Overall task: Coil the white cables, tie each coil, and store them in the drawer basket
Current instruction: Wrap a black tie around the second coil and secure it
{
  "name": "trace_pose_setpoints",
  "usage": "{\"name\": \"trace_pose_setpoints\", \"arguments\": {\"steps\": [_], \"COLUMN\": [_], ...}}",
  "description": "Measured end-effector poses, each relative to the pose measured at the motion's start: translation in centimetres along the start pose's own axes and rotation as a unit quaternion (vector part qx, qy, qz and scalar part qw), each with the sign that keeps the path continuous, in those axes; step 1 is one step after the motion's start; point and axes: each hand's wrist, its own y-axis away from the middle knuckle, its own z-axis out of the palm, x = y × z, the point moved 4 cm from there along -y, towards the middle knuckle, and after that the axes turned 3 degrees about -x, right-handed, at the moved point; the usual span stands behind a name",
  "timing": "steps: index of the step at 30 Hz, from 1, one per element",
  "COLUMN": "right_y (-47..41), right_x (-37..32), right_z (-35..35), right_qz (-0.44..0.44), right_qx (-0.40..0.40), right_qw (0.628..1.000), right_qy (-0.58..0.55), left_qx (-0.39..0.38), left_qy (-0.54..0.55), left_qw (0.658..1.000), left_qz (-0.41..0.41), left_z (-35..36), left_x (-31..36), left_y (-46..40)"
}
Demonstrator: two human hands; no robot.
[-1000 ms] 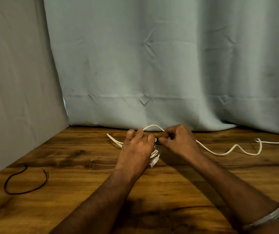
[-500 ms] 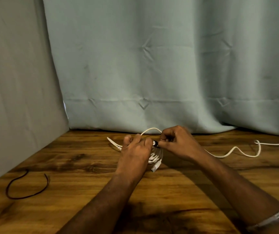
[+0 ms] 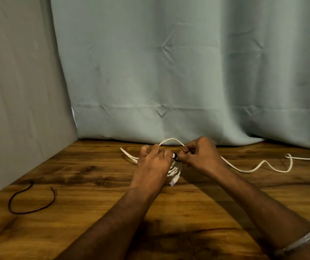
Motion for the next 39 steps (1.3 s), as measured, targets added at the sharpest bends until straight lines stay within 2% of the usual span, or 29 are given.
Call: {"name": "trace_pose_setpoints", "arguments": {"steps": [3, 8, 11, 14, 17, 19, 22, 27, 39], "right_y": [0.1, 0.0, -0.1, 0.3, 0.8, 0.7, 0.2, 0.2, 0.2], "right_x": [-1.0, -0.8, -0.5, -0.2, -0.1, 0.1, 0.2, -0.6, -1.5], "right_z": [0.1, 0.4, 1.1, 1.3, 1.3, 1.1, 0.7, 0.3, 0.0], "right_qz": [-0.05, -0.053, 0.009, 0.098, 0.138, 0.123, 0.046, -0.04, -0.104], "right_qx": [0.014, 0.013, 0.013, 0.007, -0.009, -0.007, 0.012, 0.045, 0.042], "right_qw": [0.996, 0.997, 0.997, 0.972, 0.959, 0.97, 0.996, 0.996, 0.988], "right_qy": [0.079, 0.059, -0.078, -0.213, -0.249, -0.211, -0.08, 0.058, 0.103], "left_qx": [0.022, 0.03, 0.029, 0.021, 0.022, 0.027, 0.019, 0.007, 0.033], "left_qy": [-0.004, -0.004, -0.017, -0.026, -0.036, -0.036, -0.033, -0.018, 0.019], "left_qw": [1.0, 0.999, 0.998, 0.998, 0.998, 0.999, 0.999, 1.0, 0.999], "left_qz": [0.002, -0.017, -0.047, -0.054, -0.046, -0.03, -0.018, -0.009, -0.026], "left_z": [0.2, 0.3, 0.1, 0.3, 0.5, 0.3, 0.1, -0.1, -0.2], "left_x": [0.0, -0.3, -0.8, -0.8, -0.7, -0.4, -0.3, 0.0, -0.3], "left_y": [0.0, 0.2, 0.0, 0.0, -0.1, -0.2, -0.1, 0.0, 0.1]}}
